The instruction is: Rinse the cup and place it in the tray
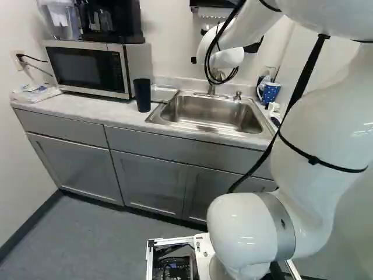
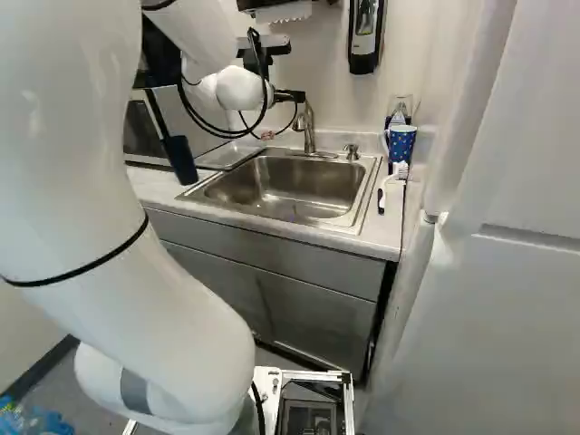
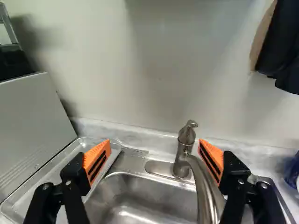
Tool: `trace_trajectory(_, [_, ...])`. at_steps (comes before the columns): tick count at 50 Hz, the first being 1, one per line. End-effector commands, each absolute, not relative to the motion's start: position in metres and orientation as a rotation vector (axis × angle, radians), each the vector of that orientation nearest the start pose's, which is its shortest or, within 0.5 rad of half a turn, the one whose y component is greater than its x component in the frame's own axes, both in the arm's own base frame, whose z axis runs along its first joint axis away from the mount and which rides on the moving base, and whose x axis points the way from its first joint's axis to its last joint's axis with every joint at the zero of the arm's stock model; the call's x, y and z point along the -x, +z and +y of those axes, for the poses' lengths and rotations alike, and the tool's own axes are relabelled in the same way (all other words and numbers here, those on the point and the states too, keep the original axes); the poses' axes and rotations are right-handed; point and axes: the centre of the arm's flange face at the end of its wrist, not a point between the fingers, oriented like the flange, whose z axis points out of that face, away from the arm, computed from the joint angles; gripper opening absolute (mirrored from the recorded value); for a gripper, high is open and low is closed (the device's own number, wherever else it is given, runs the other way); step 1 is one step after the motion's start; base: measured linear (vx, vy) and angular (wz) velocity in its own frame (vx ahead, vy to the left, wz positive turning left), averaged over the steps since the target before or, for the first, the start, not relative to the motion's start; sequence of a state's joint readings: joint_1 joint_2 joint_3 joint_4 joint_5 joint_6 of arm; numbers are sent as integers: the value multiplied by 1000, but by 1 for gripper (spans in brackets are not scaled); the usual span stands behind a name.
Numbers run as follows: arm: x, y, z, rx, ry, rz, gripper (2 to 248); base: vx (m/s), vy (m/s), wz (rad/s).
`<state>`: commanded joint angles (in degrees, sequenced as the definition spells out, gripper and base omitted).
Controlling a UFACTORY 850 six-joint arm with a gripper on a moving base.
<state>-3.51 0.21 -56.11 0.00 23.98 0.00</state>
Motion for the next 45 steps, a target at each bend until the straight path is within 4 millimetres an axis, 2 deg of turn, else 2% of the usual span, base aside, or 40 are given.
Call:
trace_trajectory(26, [-476,624,-50,2473,-2040,130,247,0,0,0])
trace_trajectory(45, [-443,613,-69,2598,-1913,201,247,0,0,0])
